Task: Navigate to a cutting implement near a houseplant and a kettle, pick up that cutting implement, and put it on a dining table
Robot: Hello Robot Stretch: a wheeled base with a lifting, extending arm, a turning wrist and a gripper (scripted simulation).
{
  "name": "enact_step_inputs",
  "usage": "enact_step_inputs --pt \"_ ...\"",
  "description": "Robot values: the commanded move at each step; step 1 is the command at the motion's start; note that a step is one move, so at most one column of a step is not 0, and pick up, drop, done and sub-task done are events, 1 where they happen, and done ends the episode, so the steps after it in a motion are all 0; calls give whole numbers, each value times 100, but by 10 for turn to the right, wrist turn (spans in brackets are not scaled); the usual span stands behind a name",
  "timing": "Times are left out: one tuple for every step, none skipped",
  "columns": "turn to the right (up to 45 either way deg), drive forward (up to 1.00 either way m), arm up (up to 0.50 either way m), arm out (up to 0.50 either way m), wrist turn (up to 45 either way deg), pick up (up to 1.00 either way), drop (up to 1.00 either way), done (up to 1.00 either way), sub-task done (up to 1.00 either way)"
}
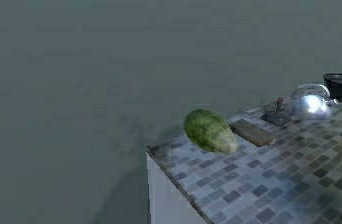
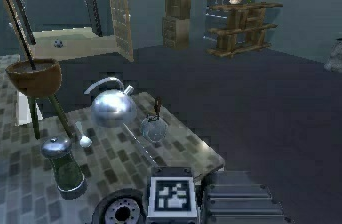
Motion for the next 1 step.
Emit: enact_step_inputs --pt "0 0 0 10 0 0 0 0 0"
